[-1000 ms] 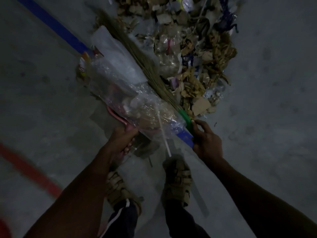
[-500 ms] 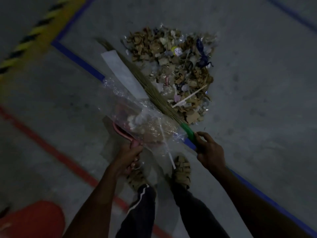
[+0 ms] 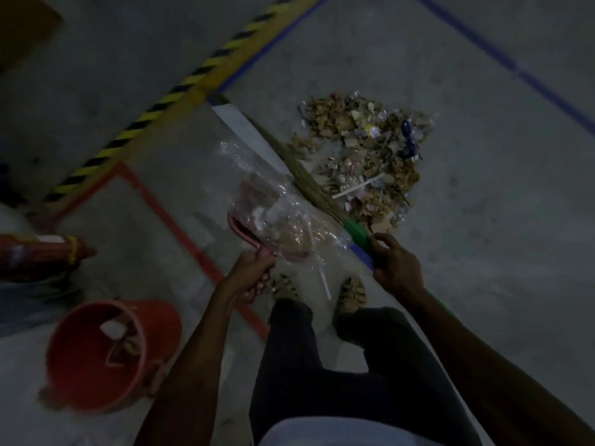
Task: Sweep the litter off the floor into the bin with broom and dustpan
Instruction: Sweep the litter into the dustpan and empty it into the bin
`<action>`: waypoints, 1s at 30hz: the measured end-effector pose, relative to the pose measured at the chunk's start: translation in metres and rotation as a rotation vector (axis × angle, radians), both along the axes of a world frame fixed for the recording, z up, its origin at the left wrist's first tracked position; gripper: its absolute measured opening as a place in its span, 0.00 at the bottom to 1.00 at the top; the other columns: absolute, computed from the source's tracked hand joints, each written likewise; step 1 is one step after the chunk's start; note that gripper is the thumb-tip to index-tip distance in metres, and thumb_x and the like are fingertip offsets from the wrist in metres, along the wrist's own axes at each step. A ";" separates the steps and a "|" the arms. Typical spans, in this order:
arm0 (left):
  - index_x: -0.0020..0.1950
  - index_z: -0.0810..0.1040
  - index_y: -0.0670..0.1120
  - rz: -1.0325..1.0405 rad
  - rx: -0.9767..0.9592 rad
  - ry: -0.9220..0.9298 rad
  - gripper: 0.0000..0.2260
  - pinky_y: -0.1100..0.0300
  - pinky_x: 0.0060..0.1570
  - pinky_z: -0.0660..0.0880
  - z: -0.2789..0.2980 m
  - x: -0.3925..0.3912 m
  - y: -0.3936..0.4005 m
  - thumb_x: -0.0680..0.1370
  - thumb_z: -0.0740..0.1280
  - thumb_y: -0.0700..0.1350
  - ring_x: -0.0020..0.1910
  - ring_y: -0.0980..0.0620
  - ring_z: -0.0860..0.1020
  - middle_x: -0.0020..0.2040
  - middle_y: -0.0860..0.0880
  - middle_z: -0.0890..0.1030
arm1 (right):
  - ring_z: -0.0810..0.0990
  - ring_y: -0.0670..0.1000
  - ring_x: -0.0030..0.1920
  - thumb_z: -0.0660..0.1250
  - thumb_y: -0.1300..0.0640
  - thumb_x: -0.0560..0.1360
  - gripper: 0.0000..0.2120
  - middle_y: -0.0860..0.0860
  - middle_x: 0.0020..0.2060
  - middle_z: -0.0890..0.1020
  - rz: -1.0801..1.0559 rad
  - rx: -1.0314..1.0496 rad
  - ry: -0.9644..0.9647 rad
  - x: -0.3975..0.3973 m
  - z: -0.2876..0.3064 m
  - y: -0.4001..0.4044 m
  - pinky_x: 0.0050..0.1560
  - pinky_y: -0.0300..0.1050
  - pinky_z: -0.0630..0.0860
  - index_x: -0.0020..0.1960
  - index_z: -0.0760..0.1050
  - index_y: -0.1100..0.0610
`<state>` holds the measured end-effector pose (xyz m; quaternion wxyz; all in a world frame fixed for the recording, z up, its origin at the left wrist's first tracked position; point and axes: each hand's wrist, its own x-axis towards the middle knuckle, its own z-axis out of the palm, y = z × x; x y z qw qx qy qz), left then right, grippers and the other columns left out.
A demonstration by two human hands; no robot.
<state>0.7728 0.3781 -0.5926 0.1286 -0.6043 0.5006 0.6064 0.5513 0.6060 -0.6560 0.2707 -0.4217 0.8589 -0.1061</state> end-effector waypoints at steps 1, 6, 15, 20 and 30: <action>0.37 0.75 0.44 0.007 -0.006 0.004 0.12 0.64 0.26 0.62 0.011 0.010 0.001 0.78 0.67 0.48 0.21 0.52 0.66 0.26 0.48 0.70 | 0.80 0.54 0.39 0.70 0.58 0.69 0.30 0.49 0.68 0.72 0.026 -0.009 0.005 0.006 0.010 -0.001 0.29 0.43 0.73 0.71 0.72 0.52; 0.36 0.73 0.44 0.113 -0.032 0.075 0.12 0.65 0.23 0.63 0.061 0.054 0.015 0.79 0.65 0.44 0.21 0.54 0.66 0.27 0.48 0.70 | 0.81 0.57 0.40 0.73 0.60 0.68 0.32 0.49 0.68 0.74 0.129 -0.075 0.040 0.027 0.064 -0.017 0.31 0.42 0.70 0.71 0.73 0.52; 0.35 0.71 0.46 0.365 -0.055 0.159 0.14 0.66 0.21 0.61 0.116 0.096 0.043 0.80 0.66 0.46 0.22 0.53 0.65 0.28 0.48 0.69 | 0.83 0.61 0.46 0.76 0.65 0.64 0.33 0.53 0.66 0.77 0.292 -0.254 0.108 0.036 0.136 -0.055 0.37 0.43 0.73 0.69 0.76 0.55; 0.40 0.70 0.44 0.399 -0.078 0.252 0.14 0.65 0.23 0.63 0.143 0.104 0.055 0.82 0.65 0.49 0.21 0.54 0.64 0.26 0.50 0.67 | 0.82 0.64 0.45 0.74 0.64 0.63 0.34 0.55 0.66 0.77 0.384 -0.266 0.120 0.030 0.151 -0.059 0.33 0.52 0.79 0.69 0.75 0.56; 0.43 0.71 0.44 0.590 -0.156 0.322 0.11 0.66 0.22 0.63 0.174 0.095 0.133 0.84 0.59 0.44 0.22 0.55 0.64 0.28 0.49 0.68 | 0.81 0.63 0.51 0.69 0.55 0.68 0.33 0.54 0.69 0.74 0.584 -0.292 0.042 0.004 0.169 -0.053 0.45 0.51 0.80 0.73 0.71 0.56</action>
